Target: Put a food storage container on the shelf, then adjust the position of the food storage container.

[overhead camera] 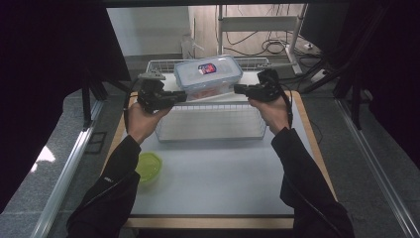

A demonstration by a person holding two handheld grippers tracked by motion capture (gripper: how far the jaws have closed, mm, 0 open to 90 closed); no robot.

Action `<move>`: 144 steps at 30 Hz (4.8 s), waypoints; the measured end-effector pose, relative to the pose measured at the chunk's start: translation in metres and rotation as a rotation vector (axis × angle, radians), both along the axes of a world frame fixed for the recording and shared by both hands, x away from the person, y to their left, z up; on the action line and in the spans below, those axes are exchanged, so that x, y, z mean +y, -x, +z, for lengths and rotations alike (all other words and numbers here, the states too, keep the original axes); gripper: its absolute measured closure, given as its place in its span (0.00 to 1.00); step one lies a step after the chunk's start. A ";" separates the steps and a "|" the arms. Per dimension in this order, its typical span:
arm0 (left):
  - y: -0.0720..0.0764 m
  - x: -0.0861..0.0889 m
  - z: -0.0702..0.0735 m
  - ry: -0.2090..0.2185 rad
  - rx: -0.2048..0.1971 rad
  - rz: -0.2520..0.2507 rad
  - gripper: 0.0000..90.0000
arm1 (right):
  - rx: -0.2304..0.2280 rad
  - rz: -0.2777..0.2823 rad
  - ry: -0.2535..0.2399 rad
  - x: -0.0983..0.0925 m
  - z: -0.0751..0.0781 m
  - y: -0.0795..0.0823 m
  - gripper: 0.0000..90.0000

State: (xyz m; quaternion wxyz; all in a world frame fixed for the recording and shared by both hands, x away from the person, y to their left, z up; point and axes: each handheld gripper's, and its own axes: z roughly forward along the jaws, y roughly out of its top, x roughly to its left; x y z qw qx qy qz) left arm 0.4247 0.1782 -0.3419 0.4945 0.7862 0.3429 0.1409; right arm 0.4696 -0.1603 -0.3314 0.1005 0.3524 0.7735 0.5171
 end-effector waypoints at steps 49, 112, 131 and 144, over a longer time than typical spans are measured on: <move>0.087 -0.004 -0.067 -0.024 -0.046 -0.028 0.26 | -0.103 0.116 0.114 0.000 -0.066 0.083 0.21; 0.134 0.135 -0.163 -0.179 0.122 0.392 1.00 | 0.056 0.109 0.250 -0.037 -0.168 0.154 0.07; 0.122 0.122 -0.182 -0.232 0.254 0.319 1.00 | 0.074 0.119 0.278 -0.036 -0.171 0.154 0.08; 0.118 0.111 -0.188 -0.220 0.289 0.255 1.00 | 0.082 0.122 0.292 -0.035 -0.173 0.153 0.08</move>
